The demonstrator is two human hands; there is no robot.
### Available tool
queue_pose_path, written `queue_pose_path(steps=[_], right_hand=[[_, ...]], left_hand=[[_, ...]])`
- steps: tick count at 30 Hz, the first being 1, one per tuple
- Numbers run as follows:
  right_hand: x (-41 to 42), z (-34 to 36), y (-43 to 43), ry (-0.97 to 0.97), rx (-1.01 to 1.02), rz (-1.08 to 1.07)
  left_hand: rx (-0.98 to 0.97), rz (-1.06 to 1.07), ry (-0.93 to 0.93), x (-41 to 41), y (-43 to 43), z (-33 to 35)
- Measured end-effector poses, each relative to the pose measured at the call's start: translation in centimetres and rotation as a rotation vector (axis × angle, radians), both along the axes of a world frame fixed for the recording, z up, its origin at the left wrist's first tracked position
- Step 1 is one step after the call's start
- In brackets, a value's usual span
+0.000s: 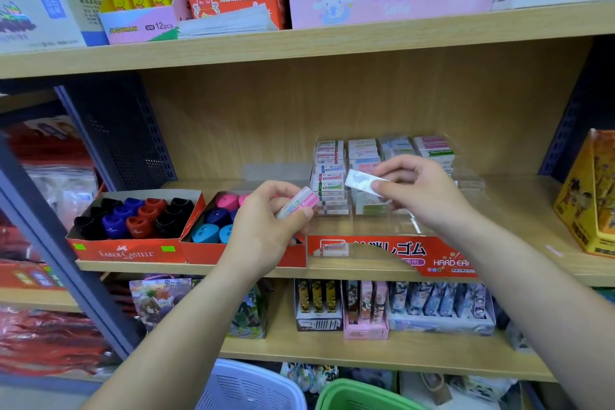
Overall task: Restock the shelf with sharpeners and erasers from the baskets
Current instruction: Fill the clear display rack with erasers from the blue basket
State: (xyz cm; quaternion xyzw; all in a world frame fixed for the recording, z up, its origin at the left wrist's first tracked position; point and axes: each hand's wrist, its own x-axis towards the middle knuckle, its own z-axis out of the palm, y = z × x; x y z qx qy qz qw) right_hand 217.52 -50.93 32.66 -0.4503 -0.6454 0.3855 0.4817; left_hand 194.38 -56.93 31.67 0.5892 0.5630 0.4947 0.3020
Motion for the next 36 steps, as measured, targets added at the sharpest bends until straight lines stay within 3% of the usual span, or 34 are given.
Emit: queue_pose_path(steps=[8, 12, 16, 30, 36], right_hand=[[7.0, 0.2, 2.5, -0.101, 0.134, -0.301], [10.7, 0.2, 4.3, -0.419, 0.129, -0.385], [12.0, -0.4, 5.7, -0.624, 0.139, -0.315], [12.6, -1.1, 7.6, -0.924, 0.067, -0.155], [12.6, -1.3, 6.7, -1.11, 0.041, -0.079]], left_hand=[[0.062, -0.025, 0.151, 3.1, 2.0, 0.2], [0.123, -0.044, 0.279, 5.3, 3.4, 0.2], [0.123, -0.06, 0.291, 6.7, 4.5, -0.4], [0.055, -0.034, 0.237, 7.1, 5.8, -2.4], [0.043, -0.035, 0.08, 7.4, 5.2, -2.2]])
